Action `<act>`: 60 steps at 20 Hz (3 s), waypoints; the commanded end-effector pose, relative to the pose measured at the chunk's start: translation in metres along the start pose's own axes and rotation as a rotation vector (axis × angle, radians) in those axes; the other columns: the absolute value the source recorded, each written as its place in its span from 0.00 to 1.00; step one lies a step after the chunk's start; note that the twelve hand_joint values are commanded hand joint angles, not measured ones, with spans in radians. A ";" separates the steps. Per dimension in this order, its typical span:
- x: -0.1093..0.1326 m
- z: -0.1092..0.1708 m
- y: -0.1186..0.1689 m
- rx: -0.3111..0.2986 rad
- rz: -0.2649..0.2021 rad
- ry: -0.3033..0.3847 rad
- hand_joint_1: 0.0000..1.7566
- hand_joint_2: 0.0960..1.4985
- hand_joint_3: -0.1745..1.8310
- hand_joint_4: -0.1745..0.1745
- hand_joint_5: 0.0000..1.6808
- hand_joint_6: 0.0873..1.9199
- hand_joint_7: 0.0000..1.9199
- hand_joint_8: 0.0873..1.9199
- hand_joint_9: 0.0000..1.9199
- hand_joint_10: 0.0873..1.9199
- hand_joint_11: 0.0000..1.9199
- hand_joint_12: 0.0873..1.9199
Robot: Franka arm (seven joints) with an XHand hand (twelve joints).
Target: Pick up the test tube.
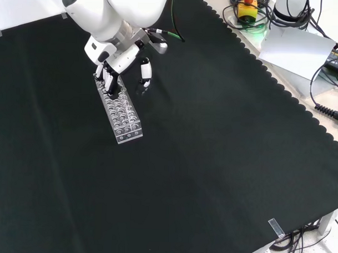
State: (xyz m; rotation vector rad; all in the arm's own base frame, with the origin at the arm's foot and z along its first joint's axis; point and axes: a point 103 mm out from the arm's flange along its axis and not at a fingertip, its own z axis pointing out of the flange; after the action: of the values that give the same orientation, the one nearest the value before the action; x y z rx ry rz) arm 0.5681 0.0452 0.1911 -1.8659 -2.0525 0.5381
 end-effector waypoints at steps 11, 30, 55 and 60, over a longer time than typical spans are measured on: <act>-0.006 0.008 0.015 -0.065 0.018 0.035 0.59 0.34 0.44 0.14 0.51 0.33 0.61 0.33 0.55 0.28 0.32 0.69; 0.014 0.006 0.039 -0.170 0.099 0.173 0.80 0.41 0.37 0.00 0.76 0.27 0.70 0.34 0.69 0.18 0.52 0.56; -0.019 -0.074 -0.006 -0.278 0.106 0.317 0.82 0.33 0.46 0.00 0.79 0.26 0.73 0.31 0.70 0.22 0.64 0.48; -0.030 -0.097 -0.024 -0.319 0.116 0.292 0.82 0.33 0.46 0.00 0.79 0.26 0.73 0.31 0.70 0.22 0.64 0.48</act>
State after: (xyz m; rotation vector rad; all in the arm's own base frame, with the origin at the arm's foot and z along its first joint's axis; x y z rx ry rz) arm 0.6014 0.0323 0.2623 -2.0701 -1.9130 -0.0304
